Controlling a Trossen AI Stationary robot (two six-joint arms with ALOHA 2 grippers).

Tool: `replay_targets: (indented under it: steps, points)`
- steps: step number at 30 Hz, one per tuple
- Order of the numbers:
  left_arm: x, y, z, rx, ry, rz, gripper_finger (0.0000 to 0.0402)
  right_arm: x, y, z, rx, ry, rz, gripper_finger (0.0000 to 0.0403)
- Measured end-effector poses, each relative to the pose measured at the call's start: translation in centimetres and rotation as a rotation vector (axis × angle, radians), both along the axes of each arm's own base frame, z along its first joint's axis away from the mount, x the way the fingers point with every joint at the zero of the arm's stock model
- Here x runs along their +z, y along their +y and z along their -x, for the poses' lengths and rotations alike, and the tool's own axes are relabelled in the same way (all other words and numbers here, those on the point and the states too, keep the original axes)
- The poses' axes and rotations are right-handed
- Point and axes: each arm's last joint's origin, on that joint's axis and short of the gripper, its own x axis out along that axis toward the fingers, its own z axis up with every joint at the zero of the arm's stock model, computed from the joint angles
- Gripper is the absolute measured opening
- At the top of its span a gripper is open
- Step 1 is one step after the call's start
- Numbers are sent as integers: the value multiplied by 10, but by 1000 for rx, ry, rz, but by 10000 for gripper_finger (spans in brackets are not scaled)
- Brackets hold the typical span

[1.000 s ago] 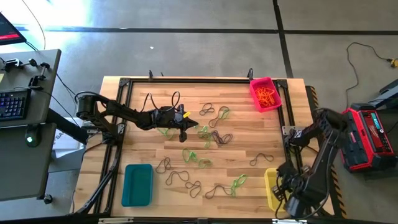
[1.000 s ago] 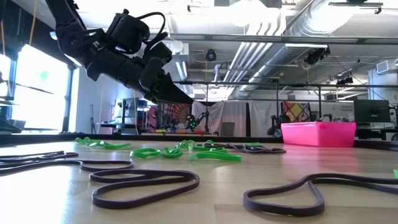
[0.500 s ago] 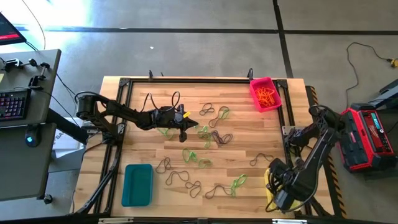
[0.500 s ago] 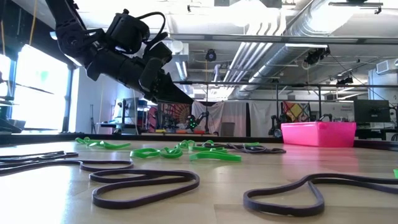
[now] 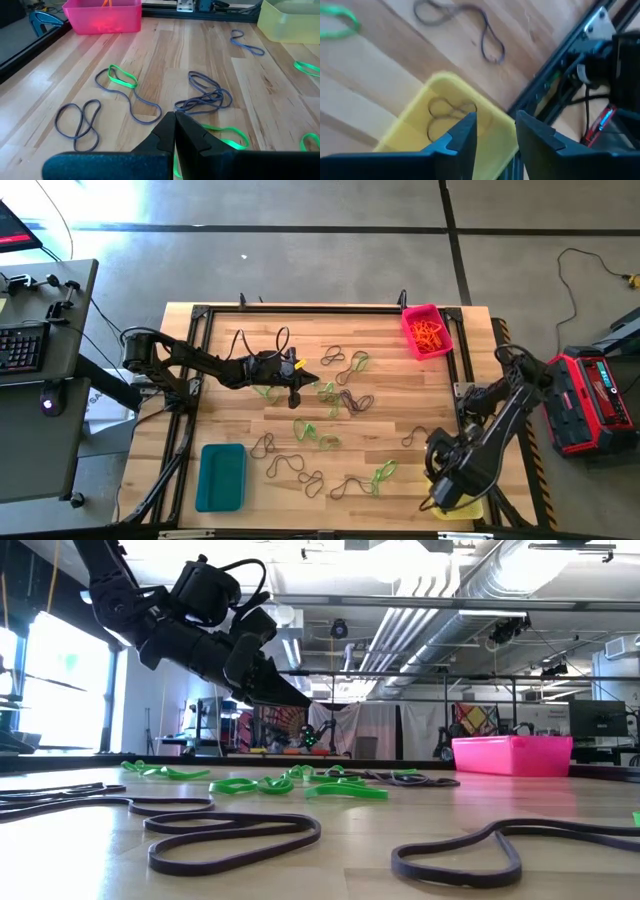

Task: Sort rubber bands into baskets
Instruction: Put the purple rubber band into the yellow bin

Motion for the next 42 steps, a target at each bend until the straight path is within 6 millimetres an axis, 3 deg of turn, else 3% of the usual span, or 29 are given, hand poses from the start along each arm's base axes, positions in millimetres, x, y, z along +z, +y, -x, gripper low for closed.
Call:
replay_targets:
  steps: [6,14,21,26,31,37,42]
  points:
    - [0,0,0,0,0,-1,0,-1,-10,-17,40,-74,26,102]
    - [0,0,0,-3,1,-8,0,12,-43,-40,167,-129,42,7]
    - [0,-1,0,-7,1,-8,0,26,-70,-51,297,-199,23,2]
    - [0,-1,0,-9,2,-14,0,-2,-86,-52,379,-282,-85,0]
    - [0,-1,0,-9,3,-15,0,-33,-107,-31,374,-306,-149,0]
    - [0,-1,0,-7,1,-10,0,-52,-122,-3,341,-300,-189,0]
    - [0,-1,0,-2,0,2,0,-66,-125,3,361,-245,-196,25]
